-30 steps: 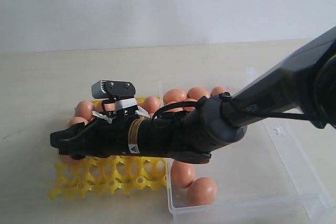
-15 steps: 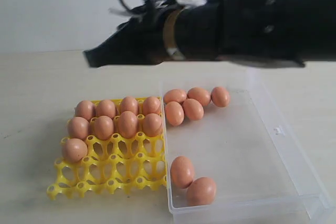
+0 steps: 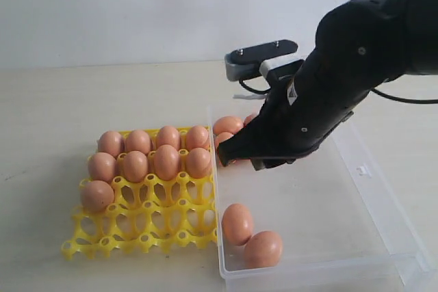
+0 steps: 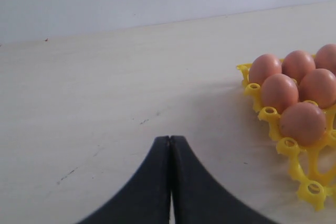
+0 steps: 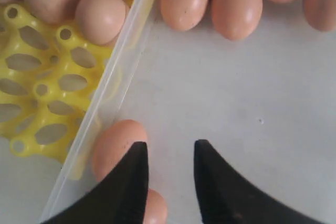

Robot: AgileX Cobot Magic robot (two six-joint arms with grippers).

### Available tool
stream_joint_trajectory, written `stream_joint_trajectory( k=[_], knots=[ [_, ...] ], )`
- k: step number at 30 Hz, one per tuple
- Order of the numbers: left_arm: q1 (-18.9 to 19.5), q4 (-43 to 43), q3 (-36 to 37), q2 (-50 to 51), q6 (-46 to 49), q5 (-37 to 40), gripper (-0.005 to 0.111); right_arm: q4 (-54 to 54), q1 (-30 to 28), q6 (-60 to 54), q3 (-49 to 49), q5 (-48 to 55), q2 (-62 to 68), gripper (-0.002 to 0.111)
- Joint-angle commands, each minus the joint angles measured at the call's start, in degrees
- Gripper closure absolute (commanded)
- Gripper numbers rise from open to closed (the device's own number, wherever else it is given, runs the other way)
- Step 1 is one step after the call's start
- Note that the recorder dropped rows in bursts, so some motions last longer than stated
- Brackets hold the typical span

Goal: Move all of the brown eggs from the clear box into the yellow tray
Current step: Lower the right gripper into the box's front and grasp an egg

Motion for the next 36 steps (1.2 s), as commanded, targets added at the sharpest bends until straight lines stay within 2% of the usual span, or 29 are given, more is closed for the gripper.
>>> stream_joint_trajectory(
  k=[1, 4, 11, 27, 36],
  knots=[
    [-0.08, -0.21, -0.3, -0.32, -0.27, -0.45, 0.107, 5.43, -0.56, -1.44, 0.12, -2.19, 4.35, 0.063],
    [-0.08, -0.21, -0.3, -0.32, -0.27, -0.45, 0.107, 11.2, -0.56, -2.4, 0.12, -2.79, 7.15, 0.06],
    [-0.08, -0.21, -0.3, -0.32, -0.27, -0.45, 0.107, 14.8, -0.56, -2.63, 0.45, -4.2, 10.68, 0.05],
    [-0.08, -0.21, -0.3, -0.32, -0.27, -0.45, 0.107, 23.46, -0.44, -6.95, 0.45, -4.62, 14.89, 0.05],
    [-0.08, -0.21, -0.3, -0.32, -0.27, -0.45, 0.107, 21.77, -0.44, -7.51, 0.45, -9.78, 16.94, 0.054]
  ],
)
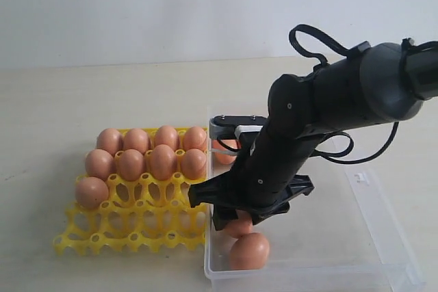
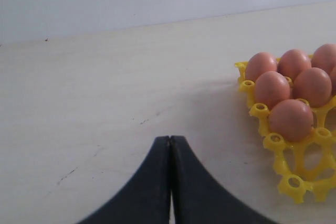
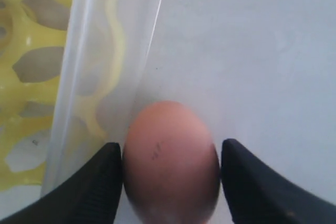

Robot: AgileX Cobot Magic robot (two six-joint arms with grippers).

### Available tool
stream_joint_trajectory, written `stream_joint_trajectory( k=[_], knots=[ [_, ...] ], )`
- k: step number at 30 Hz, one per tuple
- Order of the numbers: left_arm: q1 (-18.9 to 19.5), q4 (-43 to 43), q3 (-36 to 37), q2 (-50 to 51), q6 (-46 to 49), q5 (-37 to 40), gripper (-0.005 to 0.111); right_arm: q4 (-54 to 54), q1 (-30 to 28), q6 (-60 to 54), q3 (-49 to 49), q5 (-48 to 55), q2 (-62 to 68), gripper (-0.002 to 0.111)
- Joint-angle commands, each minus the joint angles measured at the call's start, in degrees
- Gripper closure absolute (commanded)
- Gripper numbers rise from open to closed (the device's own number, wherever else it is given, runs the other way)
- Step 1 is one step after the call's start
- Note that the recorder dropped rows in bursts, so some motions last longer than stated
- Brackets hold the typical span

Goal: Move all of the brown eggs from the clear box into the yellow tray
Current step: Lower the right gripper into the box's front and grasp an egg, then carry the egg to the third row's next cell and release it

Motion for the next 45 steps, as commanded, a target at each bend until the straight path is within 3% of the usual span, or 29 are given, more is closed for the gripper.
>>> stream_joint_trajectory(
  k=[1, 4, 6, 7, 8, 12, 15, 21, 24, 28, 30, 45],
  knots=[
    [-0.08, -0.21, -0.3, -0.32, -0.27, -0.45, 0.107, -1.06, -0.01, -2.0, 0.19, -4.49, 0.41, 0.054],
    [-0.08, -0.21, -0.3, -0.32, -0.27, -0.45, 0.107, -1.06, -0.01, -4.32, 0.19, -6.98, 0.41, 0.055],
    [-0.08, -0.21, -0.3, -0.32, -0.27, -0.45, 0.107, -1.06, -0.01, -6.62, 0.19, -7.1, 0.41, 0.073],
    [-0.08, -0.21, -0.3, -0.32, -0.27, -0.45, 0.107, -1.06, -0.01, -9.96, 0.19, -6.71, 0.41, 0.098],
    [-0.08, -0.21, -0.3, -0.32, -0.27, -0.45, 0.107, -1.06, -0.01, -12.16, 0.19, -6.47, 0.41, 0.109],
    [-0.08, -0.21, -0.3, -0.32, -0.27, -0.45, 0.107, -3.37, -0.01, -13.43, 0.19, -5.85, -0.55, 0.108],
    [-0.08, -0.21, -0.3, -0.32, -0.27, -0.45, 0.107, -3.89, -0.67, -9.23, 0.22, -11.54, -6.74, 0.108],
    [-0.08, -0.21, -0.3, -0.32, -0.27, -0.45, 0.107, -6.32, 1.52, 1.15, 4.38, -39.57, -14.69, 0.108],
    [-0.08, -0.21, -0.3, -0.32, -0.27, -0.45, 0.107, -19.52, 3.67, 14.8, 5.95, -48.03, -12.93, 0.108],
    [-0.08, -0.21, -0.3, -0.32, -0.27, -0.45, 0.107, -45.54, 3.98, 42.5, 6.47, -63.71, -7.29, 0.108],
    [-0.08, -0.21, -0.3, -0.32, -0.27, -0.45, 0.107, -48.99, 3.98, 47.8, 6.47, -71.02, -3.91, 0.108],
    [-0.08, -0.21, -0.3, -0.32, -0.27, -0.45, 0.107, -54.25, 3.98, 51.46, 5.74, -82.18, 9.58, 0.108]
  ],
)
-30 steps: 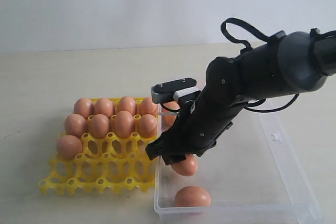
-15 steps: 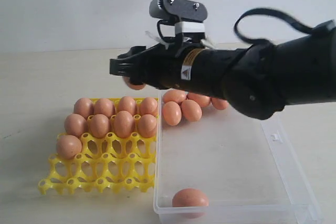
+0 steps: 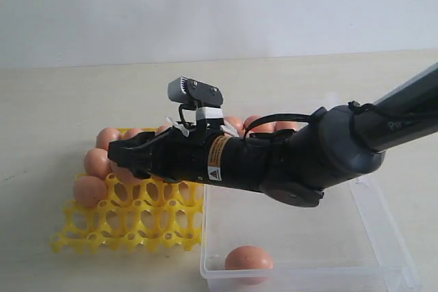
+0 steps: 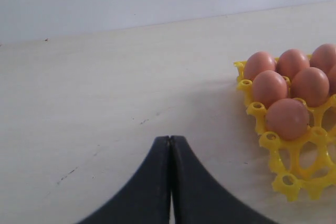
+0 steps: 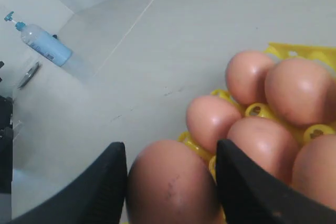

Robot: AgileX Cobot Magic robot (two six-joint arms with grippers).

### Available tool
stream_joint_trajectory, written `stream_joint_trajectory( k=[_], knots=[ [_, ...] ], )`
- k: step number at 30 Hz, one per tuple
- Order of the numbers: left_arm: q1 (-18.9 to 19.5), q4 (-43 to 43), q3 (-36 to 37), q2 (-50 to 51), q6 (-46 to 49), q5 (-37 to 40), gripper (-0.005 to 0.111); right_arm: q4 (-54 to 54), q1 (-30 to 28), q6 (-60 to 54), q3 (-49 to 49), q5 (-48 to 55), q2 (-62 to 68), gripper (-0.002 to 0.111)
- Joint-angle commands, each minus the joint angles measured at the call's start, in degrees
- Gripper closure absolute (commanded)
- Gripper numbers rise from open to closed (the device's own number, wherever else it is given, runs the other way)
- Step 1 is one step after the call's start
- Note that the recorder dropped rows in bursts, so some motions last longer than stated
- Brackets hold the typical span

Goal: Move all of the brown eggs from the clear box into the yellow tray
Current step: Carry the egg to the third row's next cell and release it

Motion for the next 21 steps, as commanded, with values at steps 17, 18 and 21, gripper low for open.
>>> stream_joint_trajectory(
  k=[17, 18, 21],
  knots=[
    [-0.08, -0.21, -0.3, -0.32, -0.27, -0.45, 0.107, -7.03, -0.12, 1.05, -7.89, -2.24, 6.95, 0.101],
    [-0.08, -0.21, -0.3, -0.32, -0.27, -0.45, 0.107, -7.03, -0.12, 1.05, -7.89, -1.99, 6.95, 0.097],
    [-0.08, -0.21, -0.3, -0.32, -0.27, -0.45, 0.107, -7.03, -0.12, 1.05, -7.89, -1.49, 6.95, 0.085]
  ],
)
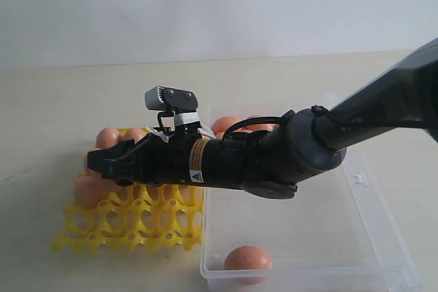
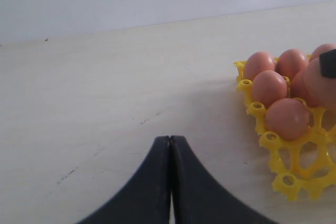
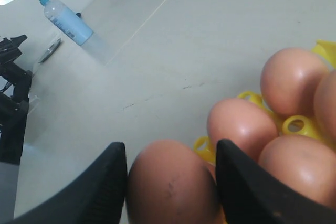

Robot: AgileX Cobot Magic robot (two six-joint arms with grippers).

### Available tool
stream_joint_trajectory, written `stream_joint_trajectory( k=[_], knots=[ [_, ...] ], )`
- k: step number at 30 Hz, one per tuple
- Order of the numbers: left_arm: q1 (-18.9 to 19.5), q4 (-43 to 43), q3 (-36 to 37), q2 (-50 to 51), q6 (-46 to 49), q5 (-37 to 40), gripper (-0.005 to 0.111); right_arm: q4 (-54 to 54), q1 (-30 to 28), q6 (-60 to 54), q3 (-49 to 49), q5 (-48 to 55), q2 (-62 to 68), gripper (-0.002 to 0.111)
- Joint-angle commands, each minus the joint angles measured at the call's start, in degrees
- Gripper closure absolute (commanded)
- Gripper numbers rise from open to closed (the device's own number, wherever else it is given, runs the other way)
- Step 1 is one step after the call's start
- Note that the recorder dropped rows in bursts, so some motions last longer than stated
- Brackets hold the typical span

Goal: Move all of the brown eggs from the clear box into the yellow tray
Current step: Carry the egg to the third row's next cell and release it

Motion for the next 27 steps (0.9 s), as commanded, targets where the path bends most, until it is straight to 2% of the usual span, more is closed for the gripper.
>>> stream_joint_trajectory(
  k=[1, 6, 17, 22, 27],
  knots=[
    [-0.08, -0.21, -0.3, -0.32, -0.27, -0.45, 0.107, 0.29, -0.12, -0.13, -0.31, 1.24, 0.2, 0.081],
    [-0.08, -0.21, -0.3, -0.32, -0.27, -0.45, 0.107, 1.32, -0.12, -0.57, -0.31, 1.81, 0.2, 0.065],
    [-0.08, -0.21, -0.3, -0.32, -0.26, -0.45, 0.107, 2.39, -0.12, -1.64, -0.31, 1.81, 0.2, 0.064],
    [-0.08, -0.21, -0.3, -0.32, -0.26, -0.45, 0.107, 2.13, -0.12, -2.05, -0.31, 1.81, 0.2, 0.049],
    [-0.08, -0.21, -0.3, -0.32, -0.26, -0.45, 0.107, 0.67, -0.12, -2.05, -0.31, 1.81, -0.61, 0.047]
  ],
)
